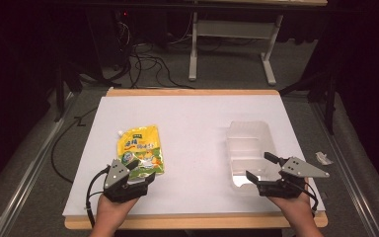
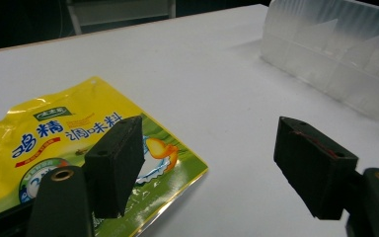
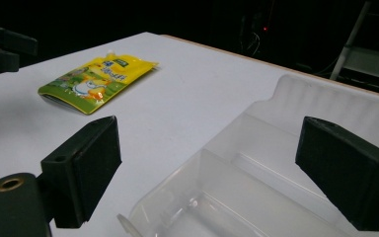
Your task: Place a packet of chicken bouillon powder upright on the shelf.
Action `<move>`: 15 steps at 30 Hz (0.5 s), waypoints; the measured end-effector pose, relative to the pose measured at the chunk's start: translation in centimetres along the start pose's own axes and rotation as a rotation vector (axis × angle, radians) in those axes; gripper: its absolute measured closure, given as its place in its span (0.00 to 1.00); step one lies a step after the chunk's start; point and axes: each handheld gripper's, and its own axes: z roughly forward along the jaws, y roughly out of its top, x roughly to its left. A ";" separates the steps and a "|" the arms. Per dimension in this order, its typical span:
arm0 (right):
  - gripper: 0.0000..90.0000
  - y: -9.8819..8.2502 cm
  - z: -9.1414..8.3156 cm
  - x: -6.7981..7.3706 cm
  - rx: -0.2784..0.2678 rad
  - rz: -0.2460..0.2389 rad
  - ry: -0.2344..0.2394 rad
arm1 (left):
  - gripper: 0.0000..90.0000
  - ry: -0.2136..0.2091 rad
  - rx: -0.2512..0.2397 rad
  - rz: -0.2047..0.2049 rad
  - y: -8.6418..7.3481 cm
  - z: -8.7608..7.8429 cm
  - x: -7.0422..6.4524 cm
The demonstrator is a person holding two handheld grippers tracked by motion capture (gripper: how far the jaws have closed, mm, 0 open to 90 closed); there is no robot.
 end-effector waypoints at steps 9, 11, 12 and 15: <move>0.17 -0.2 -0.1 -0.2 -0.007 0.010 -0.001 | 0.33 0.016 0.001 -0.020 -0.2 0.1 0.3; 0.17 -0.3 0.0 -0.2 -0.003 0.012 0.005 | 0.39 0.037 -0.004 -0.029 -0.2 -0.1 0.6; 0.17 -0.3 0.0 -0.2 -0.003 0.012 0.005 | 0.47 0.037 -0.004 -0.029 -0.2 -0.1 0.6; 0.18 -0.4 -0.1 -0.2 0.006 0.016 0.001 | 0.69 0.094 0.008 -0.061 -0.4 -0.1 1.8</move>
